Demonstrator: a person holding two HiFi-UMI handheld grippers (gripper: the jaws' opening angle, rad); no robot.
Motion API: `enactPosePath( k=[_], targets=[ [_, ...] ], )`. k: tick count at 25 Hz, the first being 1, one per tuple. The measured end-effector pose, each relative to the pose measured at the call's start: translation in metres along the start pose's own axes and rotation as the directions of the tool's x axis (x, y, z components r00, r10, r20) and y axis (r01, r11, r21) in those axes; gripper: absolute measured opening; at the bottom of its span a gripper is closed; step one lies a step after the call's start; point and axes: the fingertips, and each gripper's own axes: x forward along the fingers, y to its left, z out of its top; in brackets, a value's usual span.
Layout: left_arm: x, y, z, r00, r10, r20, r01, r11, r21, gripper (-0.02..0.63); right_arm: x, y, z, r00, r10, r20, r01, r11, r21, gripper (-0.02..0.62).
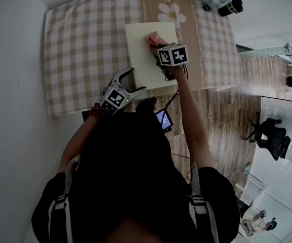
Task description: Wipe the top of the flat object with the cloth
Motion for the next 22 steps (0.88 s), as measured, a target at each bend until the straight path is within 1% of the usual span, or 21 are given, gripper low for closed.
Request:
enactPosePath(
  k=[3, 10, 12, 17, 22],
  targets=[
    [-0.001, 0.0, -0.002, 1.0, -0.005, -0.012, 0.005, 1.0, -0.007, 0.413, 0.003, 0.009, 0.0, 1.0, 0.011, 0.002, -0.011, 1.0, -0.012, 0.014],
    [0.0, 0.003, -0.001, 1.0, 0.001, 0.002, -0.001, 1.0, 0.009, 0.413, 0.01, 0.032, 0.0, 0.999, 0.052, 0.005, -0.052, 0.999, -0.014, 0.012],
    [0.0, 0.003, -0.003, 1.0, -0.003, 0.003, 0.003, 1.0, 0.0, 0.413, 0.012, 0.04, -0.001, 0.998, 0.059, 0.008, -0.059, 0.998, -0.016, 0.012],
    [-0.001, 0.002, -0.003, 1.0, -0.006, -0.005, 0.006, 1.0, 0.004, 0.413, 0.015, 0.058, -0.003, 0.997, 0.08, 0.007, -0.079, 0.996, -0.041, 0.014],
    [0.0, 0.002, -0.003, 1.0, -0.007, 0.012, 0.007, 1.0, 0.01, 0.413, 0.017, 0.071, -0.007, 0.995, 0.1, 0.009, -0.099, 0.994, -0.053, 0.012]
  ],
)
